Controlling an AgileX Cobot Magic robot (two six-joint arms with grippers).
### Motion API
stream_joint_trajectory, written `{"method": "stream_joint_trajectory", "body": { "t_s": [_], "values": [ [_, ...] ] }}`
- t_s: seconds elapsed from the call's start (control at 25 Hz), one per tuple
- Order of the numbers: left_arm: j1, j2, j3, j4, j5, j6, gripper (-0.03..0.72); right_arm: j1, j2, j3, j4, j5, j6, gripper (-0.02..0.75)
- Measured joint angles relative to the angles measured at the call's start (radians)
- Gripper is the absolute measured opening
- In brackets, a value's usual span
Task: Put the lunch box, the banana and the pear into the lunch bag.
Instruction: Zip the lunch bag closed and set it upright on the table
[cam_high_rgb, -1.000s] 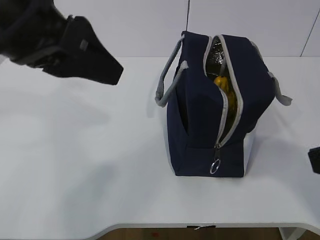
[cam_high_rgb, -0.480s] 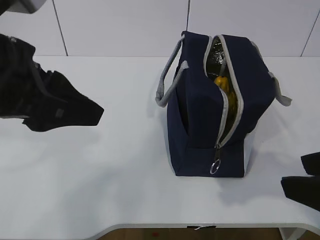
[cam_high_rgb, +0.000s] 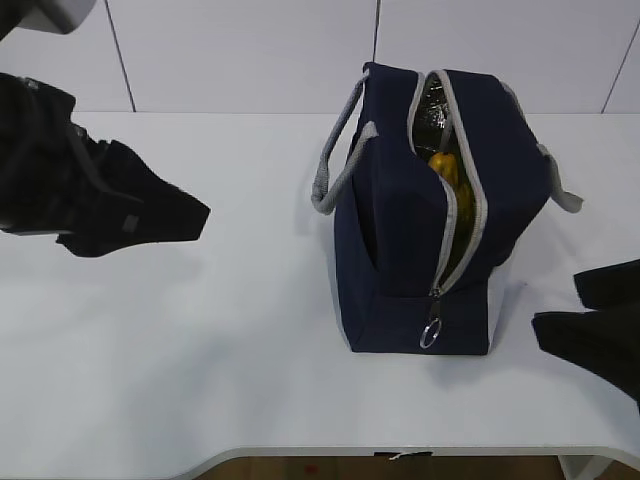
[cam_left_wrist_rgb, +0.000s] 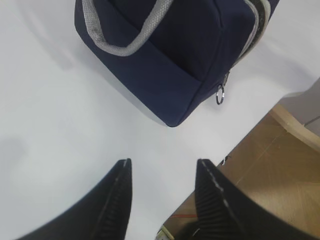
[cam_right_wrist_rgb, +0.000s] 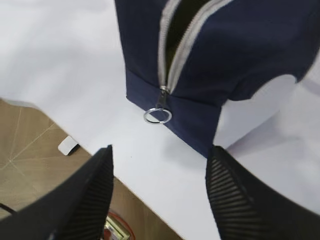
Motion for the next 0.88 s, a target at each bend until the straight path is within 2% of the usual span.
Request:
{"method": "stream_joint_trajectory", "body": {
  "t_s": [0.12, 0.24, 0.4, 0.52, 0.68, 0.88],
  "values": [
    [0.000, 0.000, 0.000, 0.000, -0.012, 0.000, 0.319, 0.000, 0.056, 0.025, 0.195, -0.017, -0.231, 0.467],
    [0.000, 0.000, 0.000, 0.000, -0.012, 0.000, 0.319, 0.000, 0.113, 0.061, 0.432, -0.032, -0.527, 0.468],
    [0.000, 0.000, 0.000, -0.001, -0.012, 0.000, 0.318, 0.000, 0.201, 0.100, 0.686, -0.057, -0.934, 0.468],
    [0.000, 0.000, 0.000, -0.001, -0.012, 0.000, 0.319, 0.000, 0.280, 0.111, 0.896, -0.065, -1.144, 0.468],
    [0.000, 0.000, 0.000, -0.001, -0.012, 0.002, 0.318, 0.000, 0.389, 0.111, 1.046, -0.057, -1.334, 0.467],
    [0.000, 0.000, 0.000, -0.002, -0.012, 0.002, 0.318, 0.000, 0.490, 0.111, 1.081, -0.028, -1.438, 0.468]
  ]
}}
